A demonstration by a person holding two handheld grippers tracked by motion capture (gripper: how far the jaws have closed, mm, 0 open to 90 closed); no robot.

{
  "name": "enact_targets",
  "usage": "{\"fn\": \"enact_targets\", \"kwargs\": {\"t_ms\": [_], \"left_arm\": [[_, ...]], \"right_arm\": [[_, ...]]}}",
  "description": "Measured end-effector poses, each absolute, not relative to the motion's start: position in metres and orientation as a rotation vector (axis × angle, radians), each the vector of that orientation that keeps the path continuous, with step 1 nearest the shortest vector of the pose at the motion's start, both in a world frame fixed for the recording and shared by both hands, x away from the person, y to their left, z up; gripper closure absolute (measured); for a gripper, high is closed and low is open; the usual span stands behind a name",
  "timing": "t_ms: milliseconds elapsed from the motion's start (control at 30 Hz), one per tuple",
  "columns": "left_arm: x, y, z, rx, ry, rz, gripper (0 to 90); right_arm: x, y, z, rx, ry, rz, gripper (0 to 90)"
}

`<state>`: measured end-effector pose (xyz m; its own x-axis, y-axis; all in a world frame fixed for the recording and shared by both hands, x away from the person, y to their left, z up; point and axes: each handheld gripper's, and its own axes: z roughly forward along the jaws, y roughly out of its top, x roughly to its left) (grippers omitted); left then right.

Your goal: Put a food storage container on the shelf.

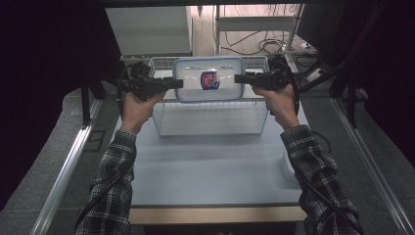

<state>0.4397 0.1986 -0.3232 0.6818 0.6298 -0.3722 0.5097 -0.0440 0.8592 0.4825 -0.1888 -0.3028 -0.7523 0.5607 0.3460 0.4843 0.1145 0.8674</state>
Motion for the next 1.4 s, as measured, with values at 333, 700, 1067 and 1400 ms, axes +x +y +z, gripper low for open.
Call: {"fn": "enact_targets", "kwargs": {"t_ms": [333, 700, 1067, 1400], "left_arm": [[0.440, 0.194, -0.328, 1.686, 0.926, 0.202, 49.6], [0.442, 0.191, -0.330, 1.737, 0.970, 0.289, 50.8], [0.448, 0.192, -0.333, 1.710, 1.000, 0.254, 51.9], [0.449, 0.190, -0.326, 1.698, 1.036, 0.317, 48.2]], "right_arm": [[0.487, -0.187, -0.306, 1.087, 2.297, 1.709, 46.9], [0.491, -0.183, -0.306, 1.128, 2.291, 1.665, 45.8], [0.502, -0.180, -0.308, 1.220, 2.283, 1.658, 38.8], [0.500, -0.170, -0.307, 1.202, 2.258, 1.548, 43.6]]}}
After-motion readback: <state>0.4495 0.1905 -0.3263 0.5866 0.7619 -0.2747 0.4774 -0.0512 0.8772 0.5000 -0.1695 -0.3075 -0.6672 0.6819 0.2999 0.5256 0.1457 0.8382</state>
